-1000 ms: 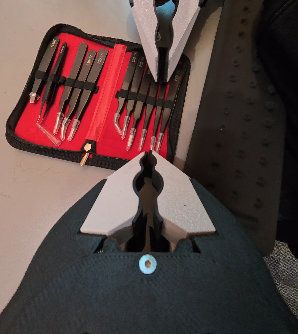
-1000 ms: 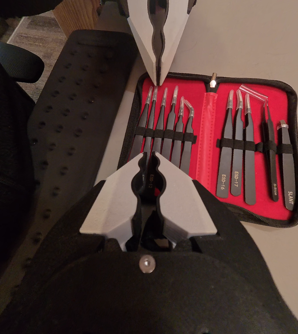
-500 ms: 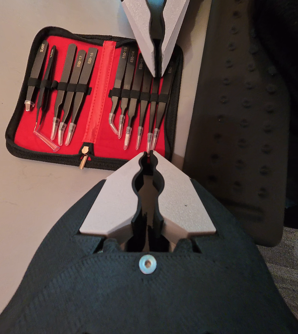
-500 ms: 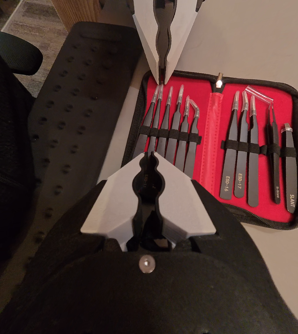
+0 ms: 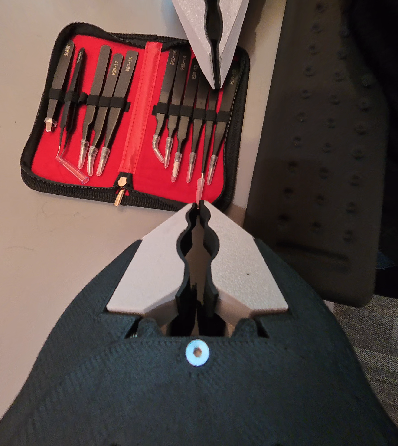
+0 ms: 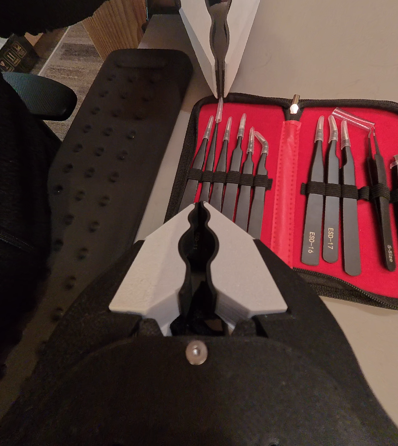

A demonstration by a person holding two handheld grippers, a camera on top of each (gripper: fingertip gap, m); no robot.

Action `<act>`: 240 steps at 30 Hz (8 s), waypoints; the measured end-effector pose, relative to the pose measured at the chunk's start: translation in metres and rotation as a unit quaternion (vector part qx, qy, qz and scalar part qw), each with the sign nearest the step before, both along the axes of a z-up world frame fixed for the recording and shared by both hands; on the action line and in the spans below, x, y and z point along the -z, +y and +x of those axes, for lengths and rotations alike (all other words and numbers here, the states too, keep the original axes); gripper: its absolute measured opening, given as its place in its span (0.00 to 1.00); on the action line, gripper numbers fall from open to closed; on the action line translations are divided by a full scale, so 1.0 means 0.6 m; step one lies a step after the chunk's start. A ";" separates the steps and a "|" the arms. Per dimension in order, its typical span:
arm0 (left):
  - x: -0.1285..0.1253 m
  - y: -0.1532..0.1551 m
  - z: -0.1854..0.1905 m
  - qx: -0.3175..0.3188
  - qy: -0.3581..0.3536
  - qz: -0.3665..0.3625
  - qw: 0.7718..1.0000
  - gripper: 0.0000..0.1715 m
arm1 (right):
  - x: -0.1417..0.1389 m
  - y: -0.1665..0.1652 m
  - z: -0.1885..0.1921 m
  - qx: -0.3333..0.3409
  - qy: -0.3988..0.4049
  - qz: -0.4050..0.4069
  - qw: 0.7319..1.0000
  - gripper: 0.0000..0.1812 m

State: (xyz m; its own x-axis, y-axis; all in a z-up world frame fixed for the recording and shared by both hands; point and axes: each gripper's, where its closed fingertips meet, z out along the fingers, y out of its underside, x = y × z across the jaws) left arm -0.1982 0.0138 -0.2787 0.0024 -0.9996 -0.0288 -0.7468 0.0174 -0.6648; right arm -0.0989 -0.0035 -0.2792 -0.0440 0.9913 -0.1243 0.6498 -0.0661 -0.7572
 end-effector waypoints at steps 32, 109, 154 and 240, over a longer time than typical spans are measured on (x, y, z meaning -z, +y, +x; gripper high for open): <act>0.004 -0.002 -0.017 0.010 -0.001 -0.026 1.000 0.00 | -0.001 0.001 0.000 0.000 0.001 -0.025 1.000 0.00; 0.003 -0.008 0.017 0.027 0.195 0.070 0.978 0.09 | -0.002 0.001 -0.003 0.006 0.006 0.019 1.000 0.02; -0.058 0.056 0.051 -0.318 -0.105 -0.066 0.940 0.01 | -0.048 0.021 -0.008 0.046 0.052 0.041 0.997 0.05; -0.005 0.148 -0.006 -0.080 0.030 0.005 0.996 0.08 | 0.000 0.174 0.028 0.158 0.003 0.005 0.987 0.00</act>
State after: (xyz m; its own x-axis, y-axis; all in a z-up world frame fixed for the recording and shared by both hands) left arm -0.2020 0.1027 -0.2758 0.1599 -0.9862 -0.0431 -0.7787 -0.0992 -0.6195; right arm -0.0820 0.1010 -0.2791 0.2667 0.9568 -0.1161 0.5933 -0.2579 -0.7625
